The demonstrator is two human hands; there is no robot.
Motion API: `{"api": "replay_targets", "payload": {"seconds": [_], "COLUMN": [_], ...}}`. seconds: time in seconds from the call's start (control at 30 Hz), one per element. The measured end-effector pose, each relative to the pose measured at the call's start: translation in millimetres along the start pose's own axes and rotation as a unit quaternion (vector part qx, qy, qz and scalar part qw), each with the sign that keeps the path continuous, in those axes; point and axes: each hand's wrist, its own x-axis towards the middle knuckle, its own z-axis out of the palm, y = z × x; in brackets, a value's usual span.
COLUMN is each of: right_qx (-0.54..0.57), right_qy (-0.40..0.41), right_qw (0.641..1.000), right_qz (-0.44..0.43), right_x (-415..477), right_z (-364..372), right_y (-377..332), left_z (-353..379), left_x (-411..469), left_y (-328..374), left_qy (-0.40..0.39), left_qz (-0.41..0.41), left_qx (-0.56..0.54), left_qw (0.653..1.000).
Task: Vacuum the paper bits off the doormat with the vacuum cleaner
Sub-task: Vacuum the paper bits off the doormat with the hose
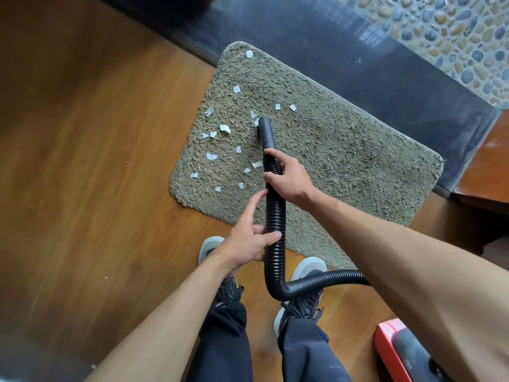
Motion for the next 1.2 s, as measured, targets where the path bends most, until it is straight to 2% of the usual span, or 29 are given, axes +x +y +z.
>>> {"api": "replay_targets", "payload": {"seconds": [0.47,0.9,1.2], "right_qx": [-0.053,0.007,-0.008], "right_qy": [-0.015,0.018,-0.009], "right_qw": [0.998,0.999,1.000], "right_qz": [-0.021,0.036,0.027], "right_x": [13.4,-7.3,-12.2], "right_z": [14.5,2.4,19.0], "right_y": [-19.0,6.7,1.6], "left_z": [-20.8,-5.5,-12.6], "left_x": [-0.4,-1.2,-14.6], "left_y": [-2.9,-3.6,-17.3], "left_qy": [0.014,-0.034,-0.024], "left_qz": [0.006,-0.005,-0.012], "left_qx": [-0.024,0.003,-0.018], "left_qw": [1.000,0.999,0.999]}}
